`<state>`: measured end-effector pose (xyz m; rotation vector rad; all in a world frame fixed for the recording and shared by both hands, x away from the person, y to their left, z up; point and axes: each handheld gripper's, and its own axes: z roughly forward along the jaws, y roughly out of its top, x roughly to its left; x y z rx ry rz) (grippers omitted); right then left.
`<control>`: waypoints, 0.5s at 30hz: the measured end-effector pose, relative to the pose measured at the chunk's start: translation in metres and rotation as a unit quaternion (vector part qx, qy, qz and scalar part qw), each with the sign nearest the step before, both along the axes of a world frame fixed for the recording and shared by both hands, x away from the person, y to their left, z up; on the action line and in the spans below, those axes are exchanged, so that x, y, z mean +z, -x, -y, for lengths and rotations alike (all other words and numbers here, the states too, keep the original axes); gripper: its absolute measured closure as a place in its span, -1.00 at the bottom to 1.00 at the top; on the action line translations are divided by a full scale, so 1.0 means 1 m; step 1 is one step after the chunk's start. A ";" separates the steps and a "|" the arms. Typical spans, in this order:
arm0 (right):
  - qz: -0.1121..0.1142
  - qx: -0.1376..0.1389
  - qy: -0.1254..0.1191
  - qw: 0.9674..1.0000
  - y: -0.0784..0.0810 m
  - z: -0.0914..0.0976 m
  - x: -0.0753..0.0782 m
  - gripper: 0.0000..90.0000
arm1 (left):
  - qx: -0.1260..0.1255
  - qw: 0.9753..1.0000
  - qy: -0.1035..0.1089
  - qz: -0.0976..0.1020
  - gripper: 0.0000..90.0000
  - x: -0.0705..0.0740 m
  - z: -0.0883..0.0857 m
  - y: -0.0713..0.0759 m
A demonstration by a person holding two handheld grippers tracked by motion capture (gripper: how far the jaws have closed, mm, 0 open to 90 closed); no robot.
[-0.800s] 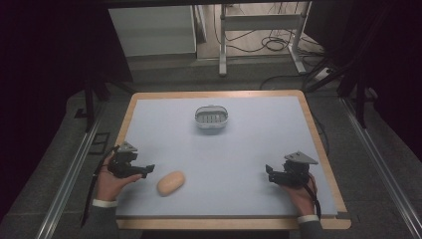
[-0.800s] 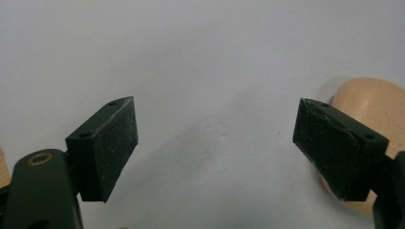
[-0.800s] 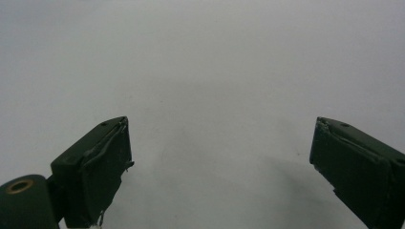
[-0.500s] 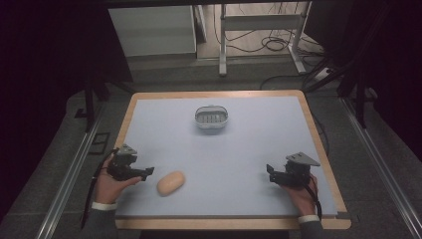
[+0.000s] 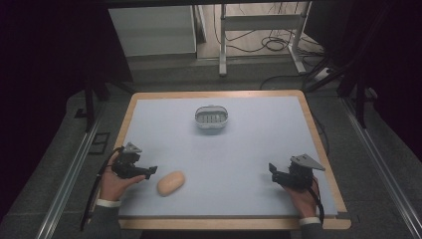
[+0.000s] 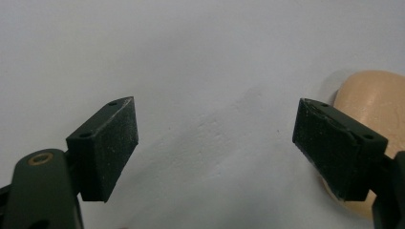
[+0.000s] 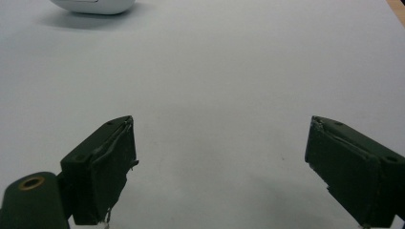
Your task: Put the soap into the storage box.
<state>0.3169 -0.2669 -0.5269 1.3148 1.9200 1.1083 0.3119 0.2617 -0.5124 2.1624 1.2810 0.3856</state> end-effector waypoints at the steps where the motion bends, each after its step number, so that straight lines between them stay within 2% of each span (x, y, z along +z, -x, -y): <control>1: 0.000 0.001 -0.001 1.000 0.000 0.000 0.000 -0.77 | 0.001 1.000 -0.001 0.000 -0.65 0.000 0.000 0.000; 6: -0.005 0.001 -0.011 1.000 -0.001 0.002 0.000 -0.77 | 0.011 1.000 -0.001 0.005 -0.64 0.006 0.000 0.004; 11: -0.005 0.000 -0.010 1.000 -0.001 0.002 0.000 -0.77 | -0.001 1.000 -0.009 0.000 -0.63 0.013 0.002 0.006; 15: -0.005 -0.003 -0.006 1.000 -0.001 0.001 0.000 -0.77 | -0.008 1.000 -0.010 0.006 -0.62 0.021 0.004 0.006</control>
